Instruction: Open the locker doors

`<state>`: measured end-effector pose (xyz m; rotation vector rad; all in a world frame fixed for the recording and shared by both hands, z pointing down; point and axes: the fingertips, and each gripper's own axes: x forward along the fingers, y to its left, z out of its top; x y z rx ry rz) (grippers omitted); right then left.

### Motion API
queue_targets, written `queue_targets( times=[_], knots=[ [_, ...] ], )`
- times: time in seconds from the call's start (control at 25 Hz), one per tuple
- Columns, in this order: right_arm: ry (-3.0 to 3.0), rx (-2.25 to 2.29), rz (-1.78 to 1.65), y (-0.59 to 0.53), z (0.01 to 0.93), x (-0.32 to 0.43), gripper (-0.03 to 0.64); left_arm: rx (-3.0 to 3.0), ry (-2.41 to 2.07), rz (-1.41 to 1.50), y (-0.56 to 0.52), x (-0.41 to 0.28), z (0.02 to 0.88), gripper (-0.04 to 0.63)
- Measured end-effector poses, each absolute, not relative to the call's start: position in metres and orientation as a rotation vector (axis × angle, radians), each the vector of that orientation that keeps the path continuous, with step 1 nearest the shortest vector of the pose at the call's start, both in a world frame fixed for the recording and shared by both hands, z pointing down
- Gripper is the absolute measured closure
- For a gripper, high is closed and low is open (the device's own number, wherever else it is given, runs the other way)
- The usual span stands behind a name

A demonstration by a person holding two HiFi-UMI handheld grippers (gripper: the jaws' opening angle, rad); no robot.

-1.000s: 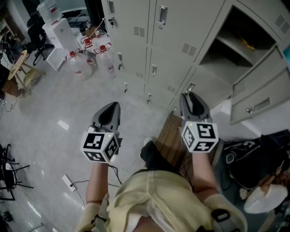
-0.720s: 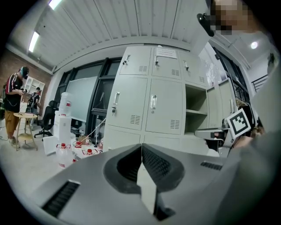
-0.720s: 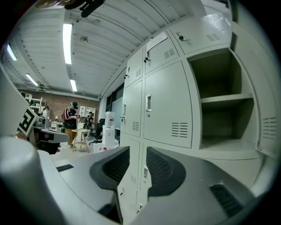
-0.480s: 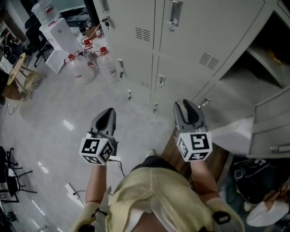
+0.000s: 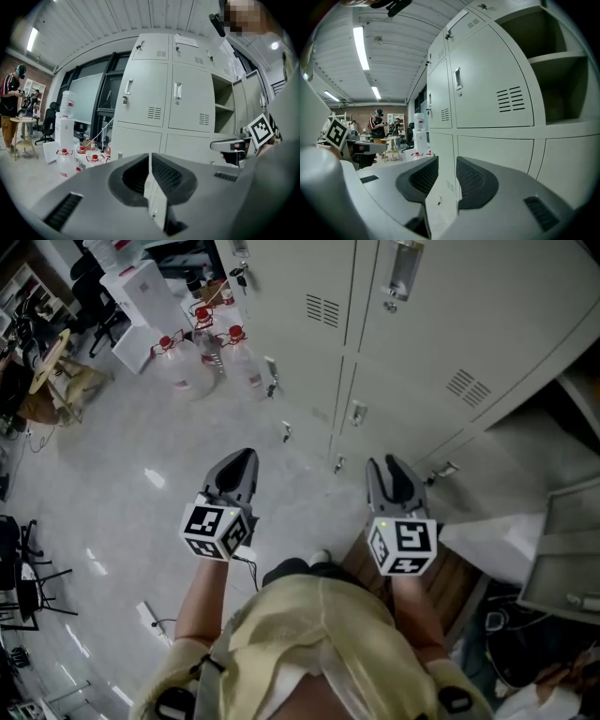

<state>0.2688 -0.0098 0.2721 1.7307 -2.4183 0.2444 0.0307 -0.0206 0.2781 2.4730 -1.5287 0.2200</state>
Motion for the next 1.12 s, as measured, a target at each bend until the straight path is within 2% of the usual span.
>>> queue_targets(
  times=[0.56, 0.88, 1.12],
  knots=[
    [-2.433, 1.731, 0.310, -0.029, 0.292, 0.254, 0.502, 2.514, -1.495, 0.226, -0.053, 0.049, 0.287, 0.592],
    [-2.377, 1.737, 0.321, -0.041, 0.297, 0.242, 0.502, 2.425, -1.531, 0.224, -0.104, 0.036, 0.314, 0.591],
    [-2.349, 1.746, 0.358, -0.068, 0.308, 0.215, 0.502, 2.458, -1.503, 0.301, -0.152, 0.015, 0.330, 0.555]
  ],
)
